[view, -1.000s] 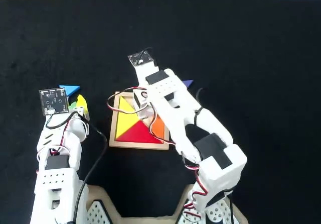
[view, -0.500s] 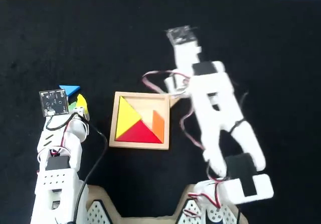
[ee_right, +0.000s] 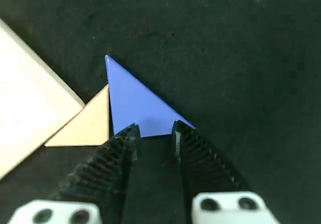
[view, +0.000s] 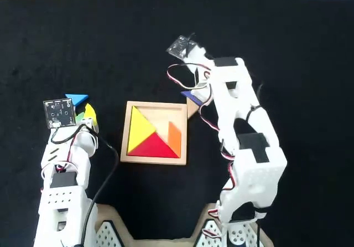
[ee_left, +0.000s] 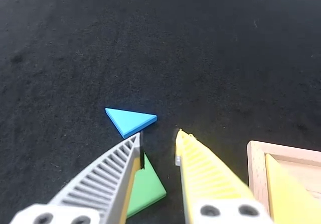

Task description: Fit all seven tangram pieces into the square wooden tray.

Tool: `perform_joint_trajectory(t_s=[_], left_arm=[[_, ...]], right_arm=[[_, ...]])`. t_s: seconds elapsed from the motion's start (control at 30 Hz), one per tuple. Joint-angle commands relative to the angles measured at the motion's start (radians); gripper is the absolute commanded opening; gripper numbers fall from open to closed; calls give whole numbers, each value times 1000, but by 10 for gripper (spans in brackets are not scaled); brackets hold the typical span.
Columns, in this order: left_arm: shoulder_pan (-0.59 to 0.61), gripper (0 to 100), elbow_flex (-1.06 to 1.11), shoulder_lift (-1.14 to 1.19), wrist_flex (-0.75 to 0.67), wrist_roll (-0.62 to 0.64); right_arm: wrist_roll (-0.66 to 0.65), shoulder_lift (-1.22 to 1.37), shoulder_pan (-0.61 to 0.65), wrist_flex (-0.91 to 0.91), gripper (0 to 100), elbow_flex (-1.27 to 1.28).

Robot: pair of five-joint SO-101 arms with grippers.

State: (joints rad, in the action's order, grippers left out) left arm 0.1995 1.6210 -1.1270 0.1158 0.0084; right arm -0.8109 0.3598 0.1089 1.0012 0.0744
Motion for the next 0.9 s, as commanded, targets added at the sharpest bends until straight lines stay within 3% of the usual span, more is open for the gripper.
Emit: perform_joint_trajectory(t_s=[0.0,0.13,0.37,0.6,0.87], left_arm=[[-7,123,-12,-14,-23,-11],[-5,123,-10,-14,-23,-11],[-7,123,-10,-14,-23,-11],[-7,123,-10,-14,-23,-11],[-7,123,-10,-14,-23,-11]], right_arm=[[-94,-10,-18,2,121,-73],[-241,-10,-48,52,147,-90],[-456,22,-51,129,374,-59],[-574,41,-51,130,325,-51],[-606,-5,-29,233,326,-58]])
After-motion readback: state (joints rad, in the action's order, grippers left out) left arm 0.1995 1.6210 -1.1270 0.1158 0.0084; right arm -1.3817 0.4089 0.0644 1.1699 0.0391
